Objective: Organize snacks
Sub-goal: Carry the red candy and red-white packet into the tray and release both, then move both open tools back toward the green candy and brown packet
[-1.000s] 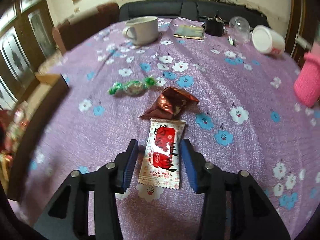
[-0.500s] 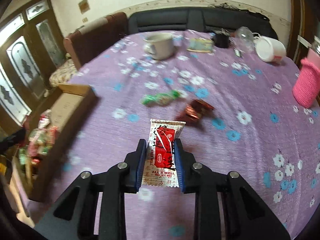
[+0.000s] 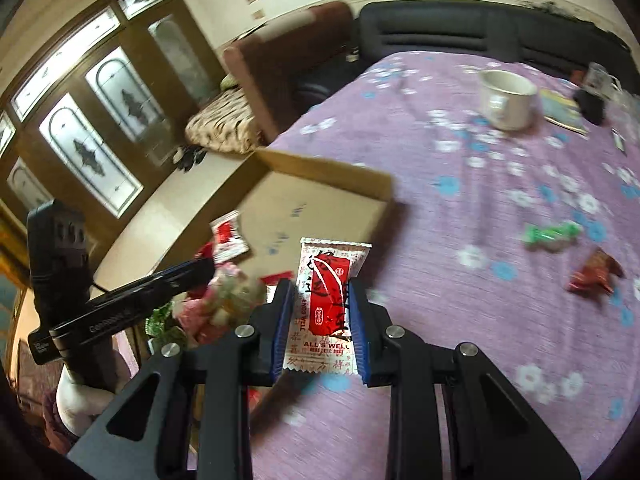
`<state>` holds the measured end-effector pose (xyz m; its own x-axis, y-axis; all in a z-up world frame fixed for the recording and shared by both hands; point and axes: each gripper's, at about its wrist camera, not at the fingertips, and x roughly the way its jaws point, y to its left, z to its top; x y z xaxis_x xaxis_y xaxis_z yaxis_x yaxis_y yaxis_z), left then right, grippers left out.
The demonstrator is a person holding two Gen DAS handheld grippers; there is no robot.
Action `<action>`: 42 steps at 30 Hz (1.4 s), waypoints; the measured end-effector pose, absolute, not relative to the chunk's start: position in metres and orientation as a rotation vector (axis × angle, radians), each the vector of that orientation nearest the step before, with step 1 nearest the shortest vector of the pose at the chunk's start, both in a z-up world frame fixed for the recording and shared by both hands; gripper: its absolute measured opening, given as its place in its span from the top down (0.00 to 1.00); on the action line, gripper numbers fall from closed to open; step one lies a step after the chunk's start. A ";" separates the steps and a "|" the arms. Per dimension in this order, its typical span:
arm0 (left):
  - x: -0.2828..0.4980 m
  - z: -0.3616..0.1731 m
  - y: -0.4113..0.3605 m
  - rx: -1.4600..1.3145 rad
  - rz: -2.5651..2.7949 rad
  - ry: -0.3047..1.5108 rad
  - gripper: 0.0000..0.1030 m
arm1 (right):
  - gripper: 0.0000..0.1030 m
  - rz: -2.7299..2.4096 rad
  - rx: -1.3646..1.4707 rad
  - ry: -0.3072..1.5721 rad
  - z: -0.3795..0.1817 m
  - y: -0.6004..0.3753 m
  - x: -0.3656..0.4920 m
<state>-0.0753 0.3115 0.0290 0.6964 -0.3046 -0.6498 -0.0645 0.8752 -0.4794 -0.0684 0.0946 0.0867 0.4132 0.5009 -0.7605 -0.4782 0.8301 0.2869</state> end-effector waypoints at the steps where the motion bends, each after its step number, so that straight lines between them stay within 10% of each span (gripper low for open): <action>1: -0.074 0.027 0.313 -0.503 -0.138 0.801 0.83 | 0.71 0.624 0.009 0.973 0.084 0.108 -0.067; 5: -0.070 0.021 0.318 -0.532 -0.138 0.816 0.81 | 0.71 0.632 -0.031 0.998 0.071 0.139 -0.059; 11: -0.072 0.021 0.327 -0.583 -0.156 0.795 0.53 | 0.68 0.586 -0.097 1.012 0.051 0.158 -0.044; 21: -0.102 0.049 0.304 -0.470 -0.098 0.712 0.47 | 0.61 0.591 -0.043 0.930 0.072 0.137 -0.056; 25: -0.126 0.077 0.261 -0.271 0.066 0.655 0.22 | 0.52 0.576 -0.001 0.880 0.087 0.107 -0.077; 42: -0.167 0.087 0.134 -0.009 0.015 0.650 0.21 | 0.47 0.380 0.198 0.811 0.083 -0.033 -0.151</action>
